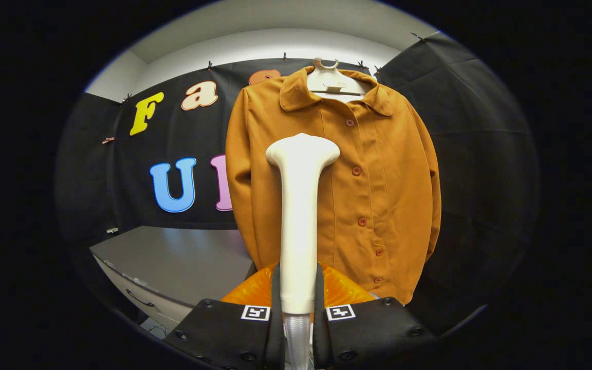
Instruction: Iron the clothes twice with a garment steamer, once on the left side and once on the right side.
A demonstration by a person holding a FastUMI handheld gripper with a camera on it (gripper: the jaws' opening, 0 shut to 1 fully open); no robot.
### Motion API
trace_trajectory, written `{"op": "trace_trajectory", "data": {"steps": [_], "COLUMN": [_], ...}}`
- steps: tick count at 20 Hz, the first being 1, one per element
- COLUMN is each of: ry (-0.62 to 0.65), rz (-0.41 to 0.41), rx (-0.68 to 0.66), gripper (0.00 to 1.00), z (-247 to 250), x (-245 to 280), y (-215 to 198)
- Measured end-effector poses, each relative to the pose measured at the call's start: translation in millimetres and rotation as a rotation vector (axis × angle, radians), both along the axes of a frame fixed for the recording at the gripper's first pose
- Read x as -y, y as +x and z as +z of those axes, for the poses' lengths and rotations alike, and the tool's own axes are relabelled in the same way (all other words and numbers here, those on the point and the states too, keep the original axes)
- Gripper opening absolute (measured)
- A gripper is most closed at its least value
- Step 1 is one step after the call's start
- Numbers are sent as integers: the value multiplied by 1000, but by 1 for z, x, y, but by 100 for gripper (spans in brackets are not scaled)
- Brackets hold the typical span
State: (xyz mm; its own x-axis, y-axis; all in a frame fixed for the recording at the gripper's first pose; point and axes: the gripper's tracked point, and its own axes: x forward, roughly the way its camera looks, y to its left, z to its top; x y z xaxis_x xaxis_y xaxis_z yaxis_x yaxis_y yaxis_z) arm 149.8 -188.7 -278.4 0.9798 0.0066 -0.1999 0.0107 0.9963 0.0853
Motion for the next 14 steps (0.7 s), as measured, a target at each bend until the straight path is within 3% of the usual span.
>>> {"op": "trace_trajectory", "data": {"steps": [14], "ry": [7], "rz": [-21], "rx": [-237], "gripper": [25], "z": [-103], "x": [4], "y": [-28]}}
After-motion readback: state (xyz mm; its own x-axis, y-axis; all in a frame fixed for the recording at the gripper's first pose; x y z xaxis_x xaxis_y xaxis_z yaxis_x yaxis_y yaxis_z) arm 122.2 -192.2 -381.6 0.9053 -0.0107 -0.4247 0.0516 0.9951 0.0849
